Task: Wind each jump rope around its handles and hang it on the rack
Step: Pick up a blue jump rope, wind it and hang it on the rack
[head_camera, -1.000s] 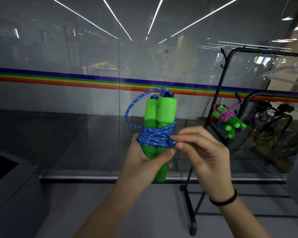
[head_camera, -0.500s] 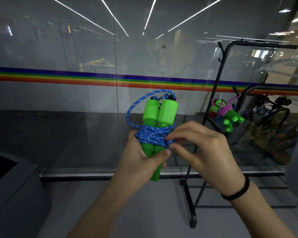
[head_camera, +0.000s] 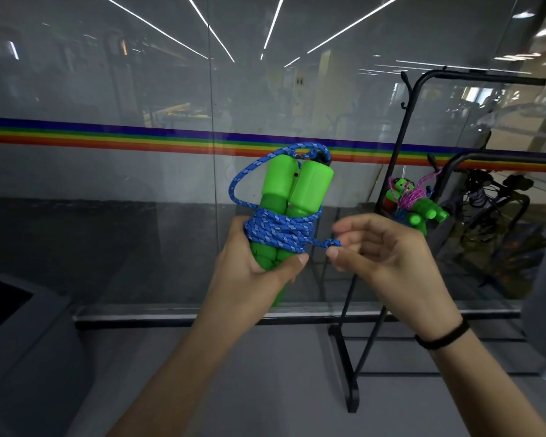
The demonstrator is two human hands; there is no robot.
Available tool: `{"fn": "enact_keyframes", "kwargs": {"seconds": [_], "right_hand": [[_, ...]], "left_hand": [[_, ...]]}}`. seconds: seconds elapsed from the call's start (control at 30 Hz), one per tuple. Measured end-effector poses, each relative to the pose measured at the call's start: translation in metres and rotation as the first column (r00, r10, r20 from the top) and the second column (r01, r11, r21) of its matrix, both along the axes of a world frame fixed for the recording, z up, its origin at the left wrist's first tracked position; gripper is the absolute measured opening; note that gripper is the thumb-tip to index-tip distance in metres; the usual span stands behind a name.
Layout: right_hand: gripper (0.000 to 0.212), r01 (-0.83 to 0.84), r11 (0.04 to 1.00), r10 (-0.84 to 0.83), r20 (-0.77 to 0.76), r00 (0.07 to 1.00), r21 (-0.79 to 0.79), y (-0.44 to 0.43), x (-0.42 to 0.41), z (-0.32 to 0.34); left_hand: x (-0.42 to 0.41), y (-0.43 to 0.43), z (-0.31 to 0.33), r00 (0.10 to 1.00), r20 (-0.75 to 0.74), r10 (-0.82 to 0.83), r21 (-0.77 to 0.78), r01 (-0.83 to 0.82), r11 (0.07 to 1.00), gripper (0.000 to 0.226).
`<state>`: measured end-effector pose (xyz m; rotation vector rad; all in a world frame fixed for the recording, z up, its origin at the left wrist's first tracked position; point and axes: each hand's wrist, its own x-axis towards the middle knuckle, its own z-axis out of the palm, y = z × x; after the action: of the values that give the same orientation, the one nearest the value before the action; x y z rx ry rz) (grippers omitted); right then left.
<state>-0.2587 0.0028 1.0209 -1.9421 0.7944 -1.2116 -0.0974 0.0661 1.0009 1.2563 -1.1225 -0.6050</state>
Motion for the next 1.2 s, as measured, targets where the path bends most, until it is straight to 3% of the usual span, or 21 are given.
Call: {"fn": "enact_keyframes", "kwargs": {"seconds": [0.13,0.3,0.4,0.53,0.63,0.73,0.93,1.1,1.2], "right_hand": [[0.015,-0.007,1.0,0.005,-0.13,0.991,-0.011,-0.004,0.0,-0.002],[0.018,-0.035,0.997,0.026,-0.119,0.993,-0.071,-0.001,0.001,-0.006],[0.023,-0.09,0.991,0.078,-0.122,0.989,-0.096,0.002,0.004,-0.009],[0.022,-0.166,0.978,0.147,-0.149,0.978,-0.126,0.007,0.012,-0.016],[0.02,-0.15,0.978,0.128,-0.155,0.98,-0.145,0.006,0.017,-0.023],[0.021,-0.195,0.977,0.184,-0.127,0.975,-0.082,0.004,0.018,-0.027],[0.016,-0.353,0.922,0.336,0.123,0.934,0.16,0.001,0.016,-0.027],[0.01,-0.323,0.946,0.314,0.153,0.937,0.04,0.001,0.016,-0.034],[0.012,-0.163,0.968,0.185,0.103,0.977,-0.189,0.003,0.016,-0.039]], "left_hand": [[0.002,0.0,0.0,0.996,0.083,0.033,-0.01,-0.033,0.999,0.047],[0.006,0.001,0.001,0.992,0.119,0.032,0.023,-0.035,0.999,0.044],[0.004,0.003,0.004,0.996,-0.052,-0.076,0.078,0.08,0.994,0.042],[-0.001,0.002,0.008,0.933,-0.273,-0.234,0.095,0.269,0.959,0.027],[-0.002,-0.002,0.005,0.927,-0.332,-0.173,0.068,0.206,0.976,0.03],[-0.003,-0.005,0.004,0.936,-0.332,-0.114,0.051,0.139,0.989,0.028],[-0.006,-0.009,0.001,0.927,-0.363,-0.092,0.031,0.11,0.993,0.017],[-0.007,-0.013,-0.003,0.894,-0.446,-0.047,0.08,0.092,0.993,0.009],[-0.008,-0.016,-0.002,0.871,-0.49,-0.033,0.08,0.082,0.993,0.009]]}}
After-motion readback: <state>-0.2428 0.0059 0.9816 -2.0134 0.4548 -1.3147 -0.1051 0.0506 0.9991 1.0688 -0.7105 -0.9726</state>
